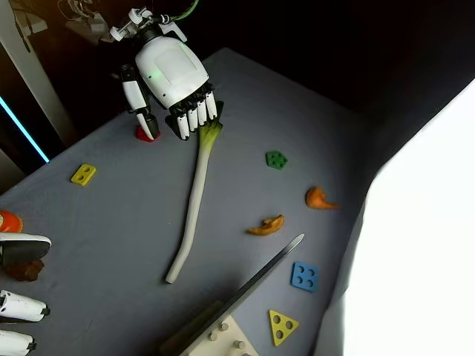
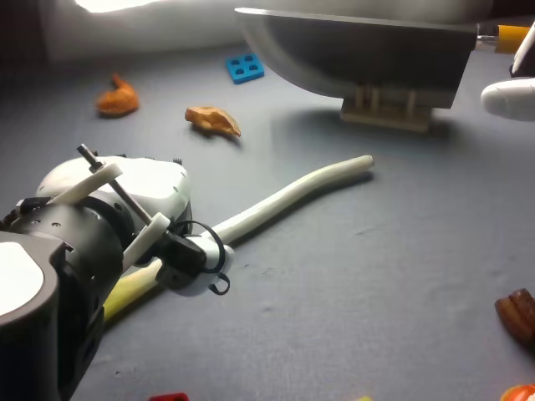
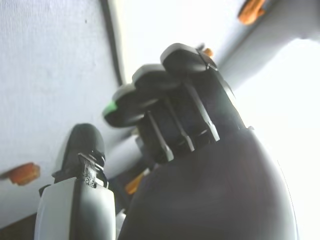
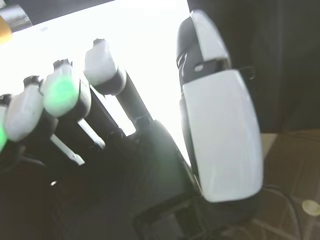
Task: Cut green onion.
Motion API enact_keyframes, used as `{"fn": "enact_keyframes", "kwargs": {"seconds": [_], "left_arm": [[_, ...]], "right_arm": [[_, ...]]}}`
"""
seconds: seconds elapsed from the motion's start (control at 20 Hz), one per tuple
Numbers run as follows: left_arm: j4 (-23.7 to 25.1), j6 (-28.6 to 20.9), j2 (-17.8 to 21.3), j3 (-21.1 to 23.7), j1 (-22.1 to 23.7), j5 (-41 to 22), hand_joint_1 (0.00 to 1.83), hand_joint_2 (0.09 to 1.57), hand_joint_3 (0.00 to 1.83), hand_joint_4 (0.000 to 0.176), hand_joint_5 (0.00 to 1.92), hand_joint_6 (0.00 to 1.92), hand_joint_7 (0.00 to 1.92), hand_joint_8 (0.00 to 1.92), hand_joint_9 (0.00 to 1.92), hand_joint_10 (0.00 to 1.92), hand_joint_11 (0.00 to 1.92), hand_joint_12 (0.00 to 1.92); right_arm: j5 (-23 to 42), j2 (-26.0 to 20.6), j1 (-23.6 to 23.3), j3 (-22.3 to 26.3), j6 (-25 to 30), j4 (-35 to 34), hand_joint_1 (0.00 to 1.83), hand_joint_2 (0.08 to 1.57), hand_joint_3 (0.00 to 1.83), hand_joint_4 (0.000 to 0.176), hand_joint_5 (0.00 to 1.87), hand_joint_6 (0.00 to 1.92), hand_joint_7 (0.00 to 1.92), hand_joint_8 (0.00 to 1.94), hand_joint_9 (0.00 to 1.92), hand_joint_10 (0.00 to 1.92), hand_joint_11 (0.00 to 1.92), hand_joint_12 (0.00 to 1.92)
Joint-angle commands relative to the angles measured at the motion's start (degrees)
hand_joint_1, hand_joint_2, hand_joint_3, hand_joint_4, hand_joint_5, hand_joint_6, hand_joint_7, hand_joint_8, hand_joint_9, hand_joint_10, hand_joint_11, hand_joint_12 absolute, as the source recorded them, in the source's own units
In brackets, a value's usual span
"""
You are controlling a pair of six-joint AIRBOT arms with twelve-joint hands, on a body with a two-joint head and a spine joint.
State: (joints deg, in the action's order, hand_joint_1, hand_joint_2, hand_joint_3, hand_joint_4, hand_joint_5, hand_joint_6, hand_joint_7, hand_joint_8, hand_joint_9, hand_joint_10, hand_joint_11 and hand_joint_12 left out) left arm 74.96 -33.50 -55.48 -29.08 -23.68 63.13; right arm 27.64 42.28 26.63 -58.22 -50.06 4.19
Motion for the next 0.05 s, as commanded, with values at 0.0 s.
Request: {"fn": "enact_keyframes", "kwargs": {"seconds": [0.0], "left_arm": [[4.4, 0.1, -0.1, -0.2, 0.7, 1.4, 0.43, 1.28, 0.0, 0.0, 0.98, 1.92, 1.06, 1.92, 0.99, 1.92, 0.84, 1.92]], "right_arm": [[6.9, -0.3, -0.6, -0.1, 0.4, -0.7, 0.03, 1.22, 0.01, 0.176, 1.25, 1.92, 1.34, 1.94, 1.35, 1.92, 1.38, 1.92]]}}
